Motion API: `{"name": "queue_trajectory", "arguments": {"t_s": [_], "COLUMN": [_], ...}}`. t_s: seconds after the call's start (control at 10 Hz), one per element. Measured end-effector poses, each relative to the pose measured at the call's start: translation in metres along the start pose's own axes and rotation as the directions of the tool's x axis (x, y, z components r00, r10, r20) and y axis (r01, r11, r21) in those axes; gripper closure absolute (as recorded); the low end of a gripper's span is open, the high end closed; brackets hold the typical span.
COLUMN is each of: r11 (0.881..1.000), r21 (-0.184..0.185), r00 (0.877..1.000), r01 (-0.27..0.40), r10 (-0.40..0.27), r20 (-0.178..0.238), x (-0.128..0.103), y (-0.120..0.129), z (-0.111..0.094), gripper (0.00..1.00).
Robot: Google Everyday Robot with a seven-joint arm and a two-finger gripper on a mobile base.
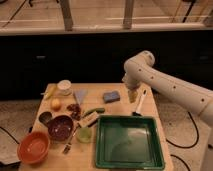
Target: Place sponge in tray
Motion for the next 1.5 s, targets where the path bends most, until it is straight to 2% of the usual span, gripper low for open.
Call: {"name": "queue_trajectory", "arguments": {"t_s": [0.5,0.8,1.5], "r11": [1.0,1.0,0.999], "r21": [-0.007,-0.013,-0.039], "r00": [1.0,1.0,0.998], "r01": [0.014,0.013,0.015], "r10": [-0.014,-0.013,-0.012], "r20": [0.02,0.026,0.068], "x": [-0.007,-0.003,-0.009], "y": [-0.011,-0.014,-0.024], "z": [0.014,0.02,0.04], "gripper": [0.2,0.2,0.2]}}
